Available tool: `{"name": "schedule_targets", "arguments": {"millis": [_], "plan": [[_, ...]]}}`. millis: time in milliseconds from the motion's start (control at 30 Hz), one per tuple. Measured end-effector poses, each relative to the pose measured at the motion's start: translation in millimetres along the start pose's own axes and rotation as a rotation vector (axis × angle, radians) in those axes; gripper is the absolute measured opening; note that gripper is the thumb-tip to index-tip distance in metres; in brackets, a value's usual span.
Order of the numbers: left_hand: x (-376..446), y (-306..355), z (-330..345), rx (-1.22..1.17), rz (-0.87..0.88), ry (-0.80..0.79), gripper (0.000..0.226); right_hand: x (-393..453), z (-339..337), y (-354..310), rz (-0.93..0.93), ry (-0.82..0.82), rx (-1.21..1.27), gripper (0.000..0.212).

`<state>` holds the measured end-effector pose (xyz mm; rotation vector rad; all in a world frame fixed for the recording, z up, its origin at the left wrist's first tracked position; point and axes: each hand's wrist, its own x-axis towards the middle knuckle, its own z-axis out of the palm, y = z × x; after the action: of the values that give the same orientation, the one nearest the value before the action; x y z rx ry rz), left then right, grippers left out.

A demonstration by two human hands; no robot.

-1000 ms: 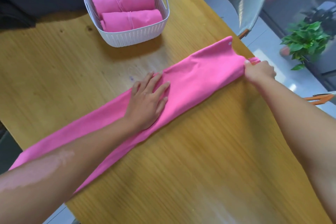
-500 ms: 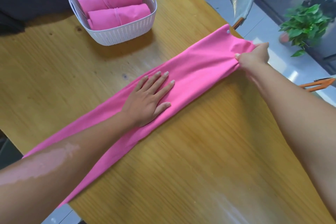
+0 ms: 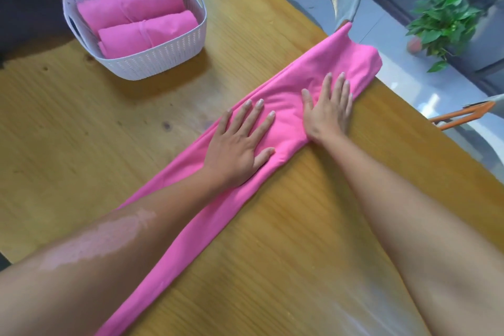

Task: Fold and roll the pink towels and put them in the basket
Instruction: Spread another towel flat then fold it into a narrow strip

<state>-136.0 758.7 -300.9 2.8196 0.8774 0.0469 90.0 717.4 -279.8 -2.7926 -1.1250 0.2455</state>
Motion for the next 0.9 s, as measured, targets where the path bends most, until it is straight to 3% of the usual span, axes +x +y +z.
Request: {"name": "schedule_targets", "arguments": {"millis": [300, 533, 767, 900], "plan": [[-8.9, -16.7, -14.9, -0.139, 0.09, -0.112, 0.073, -22.9, 0.7, -13.0, -0.041, -0.01, -0.087, 0.076], [-112.4, -60.1, -30.5, -0.085, 0.027, -0.13, 0.068, -150.6, 33.1, -76.2, -0.001, -0.091, -0.048, 0.08], [-189.0, -101.0, -36.9, -0.07, 0.058, -0.218, 0.073, -175.5, 25.5, -98.7, 0.082, -0.167, -0.116, 0.081], [-227.0, -116.0, -49.0, -0.068, 0.044, -0.236, 0.072, -265.1, 42.0, -146.5, 0.12, -0.159, -0.045, 0.078]]}}
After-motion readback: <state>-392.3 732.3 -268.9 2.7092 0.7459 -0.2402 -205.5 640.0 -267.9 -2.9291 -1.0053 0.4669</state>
